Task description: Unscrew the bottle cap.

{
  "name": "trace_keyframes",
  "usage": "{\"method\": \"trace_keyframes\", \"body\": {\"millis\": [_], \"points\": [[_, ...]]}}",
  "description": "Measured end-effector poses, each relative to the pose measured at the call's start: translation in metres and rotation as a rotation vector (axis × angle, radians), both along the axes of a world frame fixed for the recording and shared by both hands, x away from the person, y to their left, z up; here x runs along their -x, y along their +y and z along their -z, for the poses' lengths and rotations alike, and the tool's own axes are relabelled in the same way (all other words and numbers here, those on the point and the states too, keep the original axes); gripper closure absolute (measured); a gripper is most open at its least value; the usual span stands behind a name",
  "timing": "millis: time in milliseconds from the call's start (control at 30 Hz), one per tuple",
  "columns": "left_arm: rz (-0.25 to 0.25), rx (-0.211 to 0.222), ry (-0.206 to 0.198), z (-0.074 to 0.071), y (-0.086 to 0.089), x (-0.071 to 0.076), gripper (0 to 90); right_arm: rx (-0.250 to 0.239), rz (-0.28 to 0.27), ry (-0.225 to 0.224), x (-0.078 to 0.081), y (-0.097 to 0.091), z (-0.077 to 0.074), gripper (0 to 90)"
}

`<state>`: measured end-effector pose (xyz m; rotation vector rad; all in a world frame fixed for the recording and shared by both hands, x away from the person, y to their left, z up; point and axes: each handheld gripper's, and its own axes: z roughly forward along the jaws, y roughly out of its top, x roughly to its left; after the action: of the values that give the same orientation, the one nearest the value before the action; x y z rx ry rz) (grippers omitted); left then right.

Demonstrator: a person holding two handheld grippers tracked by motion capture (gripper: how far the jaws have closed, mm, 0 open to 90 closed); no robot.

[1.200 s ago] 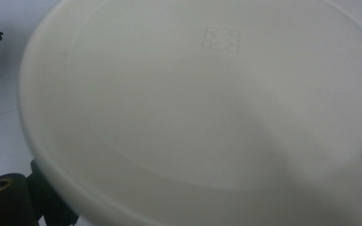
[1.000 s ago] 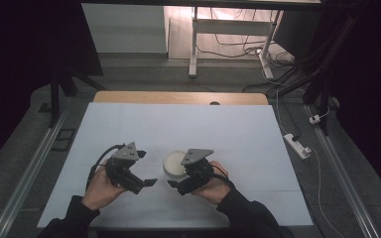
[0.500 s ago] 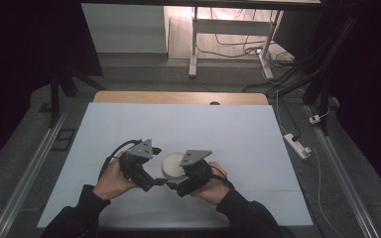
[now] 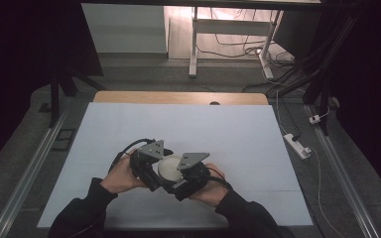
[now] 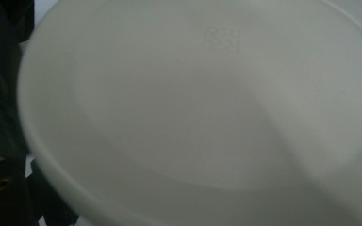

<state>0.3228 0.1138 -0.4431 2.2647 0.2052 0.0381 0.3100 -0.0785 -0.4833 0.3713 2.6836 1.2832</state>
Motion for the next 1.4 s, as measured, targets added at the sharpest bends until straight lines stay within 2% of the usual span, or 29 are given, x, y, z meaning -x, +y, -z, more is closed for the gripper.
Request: {"method": "trace_keyframes", "body": {"millis": [100,167,333,500,533,600,667,700,733,800,833,867,900,1000,1133,1233,1400], "points": [[0.030,0.016,0.013,0.001,0.000,-0.001,3.9,-0.001,-0.009,0.000,0.001,0.001,0.000,6.6],[0.033,0.023,0.007,0.001,0.001,-0.001,6.8,0.000,-0.008,-0.001,0.002,0.001,0.000,6.6],[0.006,0.015,0.001,0.001,0.000,0.001,7.4,0.007,0.002,-0.007,0.000,0.001,0.000,6.6],[-0.070,0.001,0.006,0.000,-0.003,0.003,7.7,0.010,0.030,0.003,-0.002,-0.001,0.000,6.6],[-0.070,0.001,0.006,0.000,-0.003,0.003,7.7,0.008,0.038,0.008,-0.002,-0.001,0.000,6.6],[-0.116,-0.003,0.003,-0.002,-0.005,0.005,7.8,0.005,0.050,0.008,-0.003,-0.001,0.000,6.6],[-0.126,-0.009,-0.001,-0.003,-0.006,0.006,7.8,0.006,0.065,0.007,-0.003,-0.002,-0.001,6.6],[-0.145,-0.007,0.004,-0.003,-0.007,0.006,7.9,0.007,0.069,0.007,-0.004,-0.002,-0.001,6.6],[-0.183,-0.008,0.007,-0.004,-0.009,0.008,7.9,0.007,0.078,0.005,-0.004,-0.002,-0.001,6.6],[-0.200,-0.010,0.007,-0.004,-0.011,0.008,7.9,0.007,0.096,0.004,-0.004,-0.002,-0.002,6.6],[-0.238,-0.015,0.011,-0.005,-0.013,0.009,7.9,0.006,0.102,0.002,-0.005,-0.003,-0.001,6.6],[-0.238,-0.015,0.011,-0.005,-0.013,0.009,7.9,0.006,0.107,0.002,-0.005,-0.003,-0.002,6.6],[-0.268,-0.023,0.010,-0.006,-0.016,0.011,7.9,0.007,0.112,0.003,-0.006,-0.004,-0.002,6.6],[-0.284,-0.024,0.012,-0.006,-0.018,0.012,7.9,0.004,0.117,0.005,-0.007,-0.005,-0.002,6.6],[-0.235,0.003,0.020,-0.006,-0.014,0.008,7.2,-0.002,0.112,0.005,-0.006,-0.005,-0.003,6.6],[-0.189,0.017,0.019,-0.010,-0.007,0.006,1.7,-0.008,0.088,0.005,-0.004,-0.004,-0.004,6.6],[-0.084,0.016,-0.006,-0.018,0.007,0.006,0.5,-0.016,0.049,0.010,-0.001,-0.002,-0.003,6.6]]}}
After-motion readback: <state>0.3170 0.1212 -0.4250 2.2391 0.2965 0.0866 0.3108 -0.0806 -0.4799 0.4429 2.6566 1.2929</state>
